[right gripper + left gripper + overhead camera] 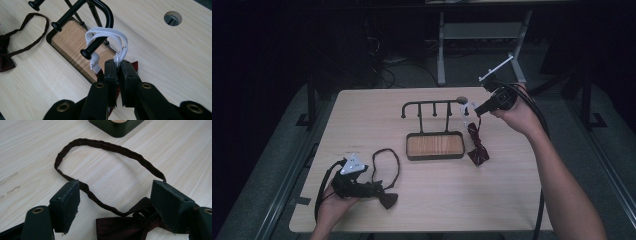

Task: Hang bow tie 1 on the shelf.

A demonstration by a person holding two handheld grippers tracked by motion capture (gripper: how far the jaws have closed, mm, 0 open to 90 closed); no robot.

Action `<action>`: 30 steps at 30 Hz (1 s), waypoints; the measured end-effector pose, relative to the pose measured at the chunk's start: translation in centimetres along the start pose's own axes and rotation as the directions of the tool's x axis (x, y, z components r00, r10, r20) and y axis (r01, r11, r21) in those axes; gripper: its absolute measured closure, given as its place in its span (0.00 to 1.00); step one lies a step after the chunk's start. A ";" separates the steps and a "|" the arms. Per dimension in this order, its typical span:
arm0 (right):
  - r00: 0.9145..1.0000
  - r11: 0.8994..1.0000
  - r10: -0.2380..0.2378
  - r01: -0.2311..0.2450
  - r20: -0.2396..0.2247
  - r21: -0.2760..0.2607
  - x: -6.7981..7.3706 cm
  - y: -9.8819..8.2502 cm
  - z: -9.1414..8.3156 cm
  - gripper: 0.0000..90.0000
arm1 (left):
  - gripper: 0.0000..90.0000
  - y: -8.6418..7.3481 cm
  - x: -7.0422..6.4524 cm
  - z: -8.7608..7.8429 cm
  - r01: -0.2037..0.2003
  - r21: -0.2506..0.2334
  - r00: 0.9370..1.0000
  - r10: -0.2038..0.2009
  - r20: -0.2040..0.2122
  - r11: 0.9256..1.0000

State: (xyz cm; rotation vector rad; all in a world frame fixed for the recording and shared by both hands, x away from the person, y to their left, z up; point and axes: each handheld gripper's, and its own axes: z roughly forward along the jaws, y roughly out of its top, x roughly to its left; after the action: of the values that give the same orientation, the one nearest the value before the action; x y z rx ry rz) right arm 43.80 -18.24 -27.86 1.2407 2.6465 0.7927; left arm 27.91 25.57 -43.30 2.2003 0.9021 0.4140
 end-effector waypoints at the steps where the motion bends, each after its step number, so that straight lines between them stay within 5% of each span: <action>1: 1.000 1.000 0.002 -0.002 -0.004 0.000 -0.1 -0.1 0.1 0.94 | 0.27 0.0 0.0 0.0 0.000 0.000 1.000 0.000 0.000 1.000; 30: 0.993 0.998 0.013 -0.019 -0.114 -0.052 -0.2 -3.8 0.9 0.83 | 0.27 -0.1 0.0 0.2 0.005 0.007 1.000 -0.005 0.000 1.000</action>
State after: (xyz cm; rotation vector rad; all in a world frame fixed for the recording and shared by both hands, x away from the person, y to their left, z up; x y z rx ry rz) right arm 41.67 -20.02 -30.56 1.2404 2.6872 0.9564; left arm 27.96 25.51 -43.46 2.2036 0.9101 0.4098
